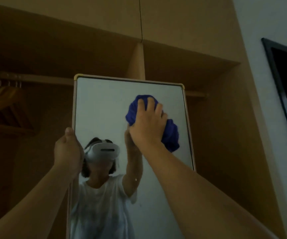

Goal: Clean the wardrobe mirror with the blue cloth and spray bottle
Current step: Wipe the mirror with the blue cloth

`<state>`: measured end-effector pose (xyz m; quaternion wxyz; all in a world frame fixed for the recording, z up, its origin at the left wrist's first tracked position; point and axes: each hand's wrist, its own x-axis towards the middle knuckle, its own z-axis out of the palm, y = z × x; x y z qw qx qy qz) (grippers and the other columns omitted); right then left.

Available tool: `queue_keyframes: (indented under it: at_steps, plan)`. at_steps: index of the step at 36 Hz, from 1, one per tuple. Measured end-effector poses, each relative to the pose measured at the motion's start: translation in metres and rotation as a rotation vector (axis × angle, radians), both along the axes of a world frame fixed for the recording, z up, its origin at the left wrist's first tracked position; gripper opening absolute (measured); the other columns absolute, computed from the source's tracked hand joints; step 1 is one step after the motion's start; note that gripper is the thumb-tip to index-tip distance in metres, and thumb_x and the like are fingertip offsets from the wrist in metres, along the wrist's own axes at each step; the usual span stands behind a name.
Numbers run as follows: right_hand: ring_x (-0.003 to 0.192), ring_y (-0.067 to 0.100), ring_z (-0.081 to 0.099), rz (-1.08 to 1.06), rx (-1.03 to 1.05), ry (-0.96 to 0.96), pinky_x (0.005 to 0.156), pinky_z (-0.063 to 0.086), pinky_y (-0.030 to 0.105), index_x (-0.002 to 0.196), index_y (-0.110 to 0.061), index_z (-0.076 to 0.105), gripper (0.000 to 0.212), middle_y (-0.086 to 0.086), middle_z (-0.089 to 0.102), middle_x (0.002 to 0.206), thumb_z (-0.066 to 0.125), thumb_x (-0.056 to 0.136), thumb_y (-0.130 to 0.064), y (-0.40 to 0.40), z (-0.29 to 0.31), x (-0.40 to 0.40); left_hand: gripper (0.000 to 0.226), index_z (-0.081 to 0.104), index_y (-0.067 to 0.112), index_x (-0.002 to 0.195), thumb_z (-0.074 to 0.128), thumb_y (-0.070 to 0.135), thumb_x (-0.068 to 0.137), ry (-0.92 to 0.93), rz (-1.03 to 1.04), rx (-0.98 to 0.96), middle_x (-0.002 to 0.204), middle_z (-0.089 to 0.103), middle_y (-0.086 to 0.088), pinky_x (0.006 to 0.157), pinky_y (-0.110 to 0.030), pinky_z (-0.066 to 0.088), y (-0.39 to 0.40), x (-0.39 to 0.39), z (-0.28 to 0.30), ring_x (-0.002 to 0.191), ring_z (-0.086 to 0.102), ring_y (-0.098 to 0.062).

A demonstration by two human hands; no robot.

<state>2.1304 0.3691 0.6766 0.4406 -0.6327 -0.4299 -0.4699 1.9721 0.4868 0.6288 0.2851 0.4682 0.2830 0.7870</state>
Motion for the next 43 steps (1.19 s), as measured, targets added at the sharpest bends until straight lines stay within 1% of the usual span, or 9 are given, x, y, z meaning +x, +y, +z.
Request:
queue_keyframes:
  at_steps: [8,19,24,27,29,30,33,37,43]
  plan:
    - [0.131,0.038,0.024,0.124,-0.067,-0.153,0.101,0.03,0.052,0.145,-0.014,0.022,0.089,0.017,0.019,0.152,0.072,0.072,-0.026,0.02,-0.033,-0.064,0.046,0.051,0.019,0.08,0.027,0.056,0.094,0.057,-0.13,-0.041,0.073,0.055,-0.009,0.068,-0.036,0.046,-0.018,-0.002,0.003,0.07,0.057,-0.021]
    - [0.126,0.034,0.031,0.03,-0.03,-0.165,0.097,0.031,0.049,0.14,-0.014,0.027,0.077,0.013,0.026,0.148,0.067,0.076,-0.026,0.012,0.016,-0.035,0.041,0.044,0.021,0.067,0.03,0.045,0.097,0.147,-0.095,0.007,0.064,0.043,-0.001,0.052,-0.029,0.034,-0.02,-0.011,0.005,0.054,0.04,-0.015]
    - [0.128,0.034,0.029,-0.004,-0.018,-0.162,0.098,0.03,0.049,0.141,-0.017,0.03,0.076,0.013,0.024,0.151,0.068,0.077,-0.032,0.021,0.033,-0.048,0.052,0.057,0.002,0.108,0.033,0.047,0.096,0.102,-0.235,-0.071,0.062,0.05,-0.01,0.051,-0.031,0.038,-0.023,-0.009,0.008,0.054,0.048,-0.024]
    - [0.131,0.037,0.024,0.021,-0.048,-0.278,0.101,0.027,0.052,0.143,-0.019,0.029,0.081,0.012,0.019,0.154,0.07,0.074,-0.028,0.03,0.03,-0.063,0.061,0.043,-0.002,0.13,0.033,0.048,0.096,0.111,-0.292,-0.107,0.103,0.061,-0.028,0.078,-0.047,0.049,-0.027,-0.011,0.009,0.091,0.059,-0.043]
    - [0.133,0.037,0.019,0.056,-0.09,-0.37,0.103,0.024,0.054,0.143,-0.022,0.03,0.082,0.011,0.017,0.154,0.071,0.072,-0.024,0.036,0.025,-0.074,0.061,0.039,0.003,0.136,0.033,0.049,0.096,0.123,-0.342,-0.16,0.133,0.048,-0.024,0.101,-0.049,0.036,-0.026,-0.013,0.009,0.122,0.045,-0.041]
    - [0.132,0.037,0.016,0.07,-0.11,-0.408,0.103,0.023,0.054,0.143,-0.023,0.031,0.081,0.01,0.016,0.154,0.07,0.073,-0.023,0.038,0.021,-0.079,0.06,0.043,0.005,0.135,0.033,0.05,0.096,0.137,-0.377,-0.185,0.131,0.05,-0.022,0.1,-0.047,0.038,-0.025,-0.014,0.007,0.12,0.048,-0.038]
    - [0.13,0.035,0.011,0.1,-0.145,-0.465,0.101,0.023,0.053,0.142,-0.026,0.035,0.074,0.008,0.017,0.155,0.067,0.076,-0.022,0.045,0.005,-0.089,0.048,0.059,0.01,0.093,0.031,0.048,0.097,0.16,-0.445,-0.196,0.07,0.053,-0.008,0.058,-0.031,0.04,-0.03,-0.016,0.002,0.059,0.05,-0.018]
    - [0.13,0.036,0.011,0.129,-0.184,-0.469,0.099,0.022,0.051,0.14,-0.025,0.037,0.068,0.008,0.017,0.155,0.063,0.078,-0.023,0.046,-0.018,-0.092,0.044,0.056,0.008,0.109,0.027,0.04,0.1,0.135,-0.483,-0.119,0.094,0.062,-0.012,0.087,-0.04,0.046,-0.028,-0.013,-0.002,0.086,0.059,-0.023]
    - [0.13,0.035,0.023,0.136,-0.215,-0.514,0.098,0.026,0.048,0.137,-0.025,0.043,0.059,0.006,0.023,0.154,0.059,0.081,-0.019,0.041,-0.046,-0.087,0.037,0.055,0.008,0.118,0.035,0.031,0.097,-0.043,-0.574,-0.141,0.111,0.063,-0.015,0.093,-0.041,0.047,-0.033,-0.014,-0.003,0.103,0.061,-0.026]
